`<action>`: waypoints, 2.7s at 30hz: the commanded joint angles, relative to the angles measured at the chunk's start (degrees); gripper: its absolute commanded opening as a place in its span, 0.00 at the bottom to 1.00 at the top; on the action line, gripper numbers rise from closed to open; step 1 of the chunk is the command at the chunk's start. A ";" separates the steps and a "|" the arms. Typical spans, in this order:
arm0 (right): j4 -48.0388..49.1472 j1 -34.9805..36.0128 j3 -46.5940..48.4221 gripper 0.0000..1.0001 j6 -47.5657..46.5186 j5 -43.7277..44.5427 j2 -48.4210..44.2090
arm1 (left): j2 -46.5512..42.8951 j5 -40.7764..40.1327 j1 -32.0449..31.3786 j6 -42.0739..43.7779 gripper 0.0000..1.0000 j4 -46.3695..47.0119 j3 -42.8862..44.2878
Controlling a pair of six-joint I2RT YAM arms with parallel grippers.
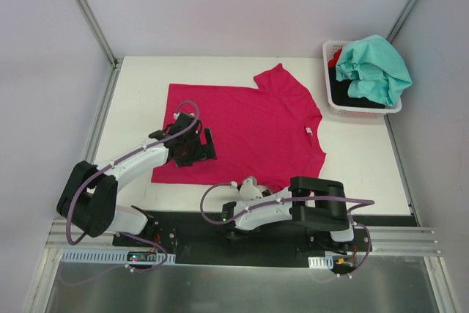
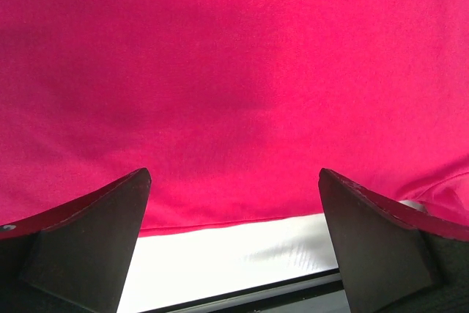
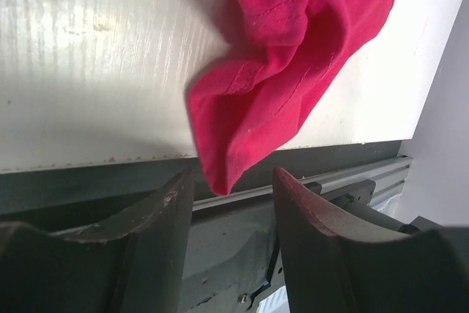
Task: Fold and stack the t-shirts
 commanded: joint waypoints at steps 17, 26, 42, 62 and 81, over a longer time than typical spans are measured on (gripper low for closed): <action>-3.59 2.94 -3.19 0.32 4.07 -2.32 -3.17 | 0.97 -1.32 -1.59 -0.35 0.99 0.29 2.93; -3.06 2.94 -3.53 0.01 3.54 -2.40 -3.61 | 1.50 -1.40 -1.77 -0.35 0.99 0.29 3.19; -9.48 10.58 -4.50 0.01 3.71 -9.25 -4.22 | 2.82 -1.40 -2.39 -0.44 0.99 0.38 4.77; -17.03 11.57 1.99 0.58 6.53 -7.43 -10.61 | 2.65 -1.49 -2.65 0.26 0.99 0.29 5.39; -7.46 -6.55 -0.02 0.50 -5.32 6.12 -23.92 | 0.27 -2.20 -2.56 0.35 0.99 -0.33 4.51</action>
